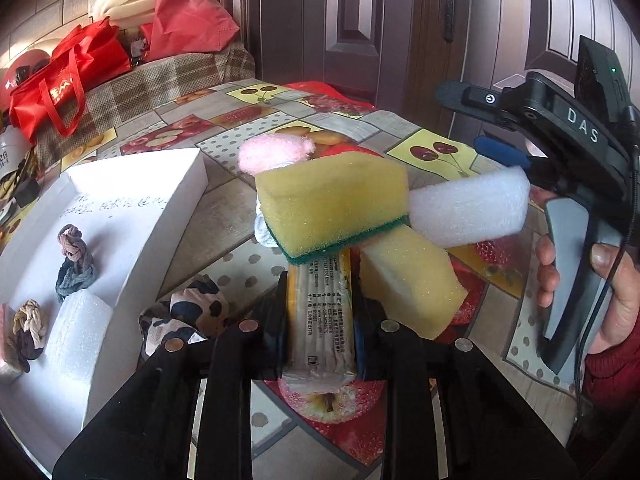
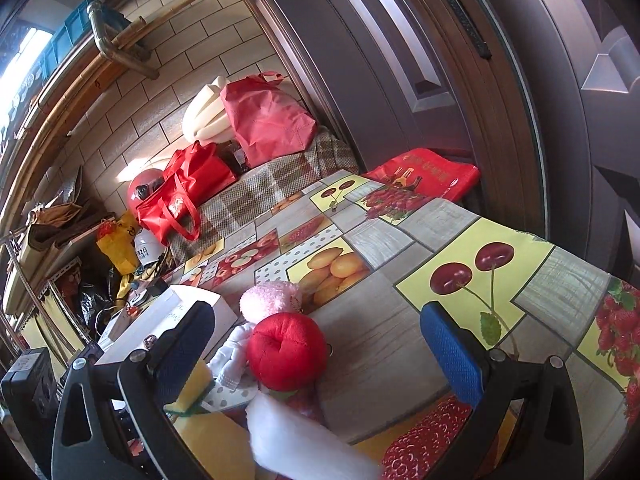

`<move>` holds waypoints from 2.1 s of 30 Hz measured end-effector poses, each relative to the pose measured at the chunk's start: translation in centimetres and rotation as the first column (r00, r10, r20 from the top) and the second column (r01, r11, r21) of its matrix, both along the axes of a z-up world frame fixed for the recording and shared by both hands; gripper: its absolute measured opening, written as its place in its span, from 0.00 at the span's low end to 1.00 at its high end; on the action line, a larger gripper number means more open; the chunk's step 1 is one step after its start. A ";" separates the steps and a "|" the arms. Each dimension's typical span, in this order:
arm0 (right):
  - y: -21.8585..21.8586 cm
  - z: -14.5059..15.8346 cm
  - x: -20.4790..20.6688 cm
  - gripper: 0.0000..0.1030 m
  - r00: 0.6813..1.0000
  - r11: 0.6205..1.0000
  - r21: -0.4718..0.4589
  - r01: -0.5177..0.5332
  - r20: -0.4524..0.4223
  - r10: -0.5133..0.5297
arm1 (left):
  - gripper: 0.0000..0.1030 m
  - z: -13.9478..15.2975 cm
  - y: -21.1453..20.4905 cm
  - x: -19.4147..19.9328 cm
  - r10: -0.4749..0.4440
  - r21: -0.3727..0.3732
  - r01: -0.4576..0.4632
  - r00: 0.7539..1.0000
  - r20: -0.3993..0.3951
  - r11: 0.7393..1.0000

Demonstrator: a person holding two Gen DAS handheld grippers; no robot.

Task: Organize soft objects
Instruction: 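Grasp the yellow-green packaged bar with the left gripper and lift it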

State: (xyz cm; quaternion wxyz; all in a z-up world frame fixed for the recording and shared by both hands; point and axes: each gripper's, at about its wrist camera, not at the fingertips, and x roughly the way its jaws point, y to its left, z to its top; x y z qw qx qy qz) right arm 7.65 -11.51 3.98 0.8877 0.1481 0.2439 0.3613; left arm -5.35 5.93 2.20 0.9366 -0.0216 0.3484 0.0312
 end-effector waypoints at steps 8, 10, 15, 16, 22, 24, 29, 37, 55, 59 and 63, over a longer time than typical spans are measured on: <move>-1.1 0.4 0.1 1.00 1.000 1.000 -0.007 0.000 0.009 0.000 | 0.23 -0.3 0.2 0.1 -0.018 -0.055 0.016 0.999 -0.044 0.998; -1.3 0.7 -0.1 1.00 0.999 1.000 -0.023 0.002 0.036 -0.001 | 0.23 -0.7 0.7 0.7 -0.020 -0.089 0.014 0.997 -0.069 0.996; -0.9 0.6 -0.2 1.00 0.999 0.999 -0.048 -0.013 0.042 0.015 | 0.23 -0.7 0.9 1.8 -0.046 -0.154 0.035 0.997 -0.066 0.987; -0.7 0.6 -0.2 1.00 0.999 0.998 -0.055 -0.014 0.041 0.016 | 0.23 -0.7 1.1 1.9 -0.051 -0.197 0.038 0.997 -0.062 0.980; -0.6 0.2 0.4 1.00 1.000 0.998 -0.069 -0.011 0.016 0.012 | 0.23 -0.4 4.2 2.6 -0.008 -0.491 0.008 1.000 0.001 0.871; -0.8 0.2 0.4 1.00 1.000 0.998 -0.065 -0.004 0.015 0.005 | 0.23 -0.1 4.2 2.5 0.002 -0.472 0.001 1.000 0.007 0.882; -0.7 0.1 0.4 1.00 1.000 0.997 -0.078 -0.006 0.013 0.007 | 0.23 0.3 3.5 1.5 -0.018 -0.449 0.024 1.000 0.017 0.893; -0.6 0.2 0.5 1.00 1.000 0.997 -0.080 -0.003 0.008 0.004 | 0.23 -0.9 5.3 1.6 -0.100 -0.756 0.121 0.992 0.074 0.643; -1.8 0.8 0.8 1.00 0.998 0.995 -0.091 -0.036 0.052 0.041 | 0.23 2.5 2.6 -3.6 0.028 -0.180 0.001 0.987 0.159 0.984; -2.2 1.2 0.6 1.00 0.988 0.975 -0.197 -0.101 0.094 0.121 | 0.23 1.5 2.9 -3.5 0.015 -0.175 0.012 0.989 0.148 0.984; -2.0 0.3 0.0 1.00 0.961 0.927 -0.270 -0.261 0.018 0.276 | 0.23 1.2 3.4 -3.2 0.016 -0.197 0.014 0.988 0.150 0.980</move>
